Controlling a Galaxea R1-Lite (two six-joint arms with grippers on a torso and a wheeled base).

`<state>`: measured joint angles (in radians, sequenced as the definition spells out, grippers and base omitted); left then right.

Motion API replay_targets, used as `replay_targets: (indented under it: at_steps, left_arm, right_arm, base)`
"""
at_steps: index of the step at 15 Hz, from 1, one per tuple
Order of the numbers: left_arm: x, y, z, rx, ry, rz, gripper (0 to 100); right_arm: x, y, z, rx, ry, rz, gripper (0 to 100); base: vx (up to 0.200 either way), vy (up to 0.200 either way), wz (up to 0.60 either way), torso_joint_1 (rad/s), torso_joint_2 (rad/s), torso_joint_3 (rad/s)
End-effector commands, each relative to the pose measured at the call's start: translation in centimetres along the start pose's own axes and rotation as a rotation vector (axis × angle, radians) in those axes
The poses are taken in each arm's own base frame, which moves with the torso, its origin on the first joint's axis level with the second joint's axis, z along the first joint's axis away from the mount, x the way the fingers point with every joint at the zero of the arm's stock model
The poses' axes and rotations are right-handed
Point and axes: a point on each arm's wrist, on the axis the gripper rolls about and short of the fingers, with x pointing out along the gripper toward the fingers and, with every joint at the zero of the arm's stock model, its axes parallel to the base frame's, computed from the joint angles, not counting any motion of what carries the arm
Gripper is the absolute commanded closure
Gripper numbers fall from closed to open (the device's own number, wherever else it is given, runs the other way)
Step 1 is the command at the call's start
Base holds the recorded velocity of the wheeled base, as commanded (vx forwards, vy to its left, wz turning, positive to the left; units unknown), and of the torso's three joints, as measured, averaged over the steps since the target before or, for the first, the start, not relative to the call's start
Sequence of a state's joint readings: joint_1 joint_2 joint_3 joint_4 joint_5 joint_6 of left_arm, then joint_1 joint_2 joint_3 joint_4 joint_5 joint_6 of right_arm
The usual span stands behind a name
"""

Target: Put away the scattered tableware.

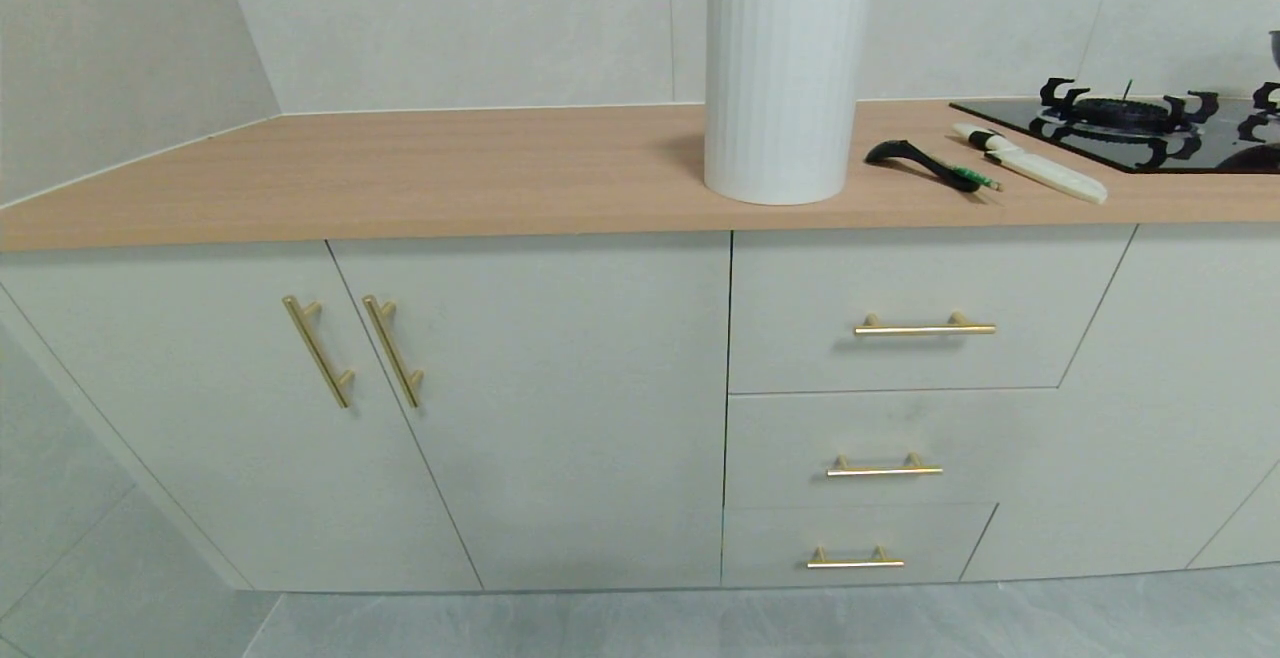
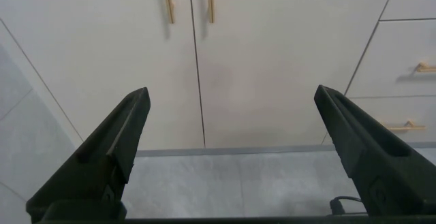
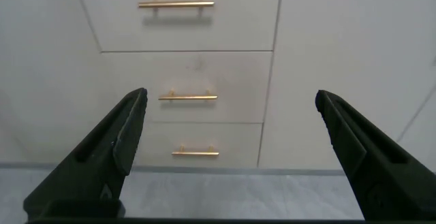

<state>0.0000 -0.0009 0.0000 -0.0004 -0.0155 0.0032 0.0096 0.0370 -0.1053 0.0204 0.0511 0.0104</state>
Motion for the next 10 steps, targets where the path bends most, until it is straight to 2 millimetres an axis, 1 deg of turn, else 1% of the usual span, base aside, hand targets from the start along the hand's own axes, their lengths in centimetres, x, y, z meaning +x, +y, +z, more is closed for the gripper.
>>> replay_targets:
  at_steps: [1,3,4,5,6,7,8,9,10]
  left_arm:
    - [0.0,0.0,0.0,0.0,0.001,0.0,0]
    - [0.0,0.0,0.0,0.0,0.0,0.0,0]
    - [0.0,0.0,0.0,0.0,0.0,0.0,0]
    - [0.0,0.0,0.0,0.0,0.0,0.0,0]
    - [0.0,0.0,0.0,0.0,0.0,0.0,0]
    - [0.0,0.0,0.0,0.0,0.0,0.0,0]
    - [0.0,0.0,0.0,0.0,0.0,0.0,0]
    - [0.0,0.0,0.0,0.0,0.001,0.0,0]
    - [0.0,0.0,0.0,0.0,0.0,0.0,0]
  right_arm:
    - [1.7,0.1,0.5,0.015,0.179,0.083,0]
    - [3.0,0.1,0.9,0.021,0.271,0.179,0]
    - [3.9,0.2,1.4,0.025,0.317,0.234,0]
    - [5.1,0.3,2.1,0.027,0.385,0.255,0]
    - [5.1,0.3,2.1,0.027,0.385,0.255,0]
    - [8.1,0.6,3.7,0.029,0.491,0.254,0]
    - [9.4,0.7,4.2,0.027,0.529,0.255,0]
    - [12.4,1.0,4.8,0.029,0.609,0.256,0]
    - [14.4,1.2,4.9,0.03,0.647,0.253,0]
  base:
    - [0.0,0.0,0.0,0.0,0.0,0.0]
    - [0.0,0.0,0.0,0.0,0.0,0.0]
    - [0.0,0.0,0.0,0.0,0.0,0.0]
    - [0.0,0.0,0.0,0.0,0.0,0.0]
    - [0.0,0.0,0.0,0.0,0.0,0.0]
    - [0.0,0.0,0.0,0.0,0.0,0.0]
    - [0.0,0.0,0.0,0.0,0.0,0.0]
    - [0.0,0.0,0.0,0.0,0.0,0.0]
    - [0.0,0.0,0.0,0.0,0.0,0.0]
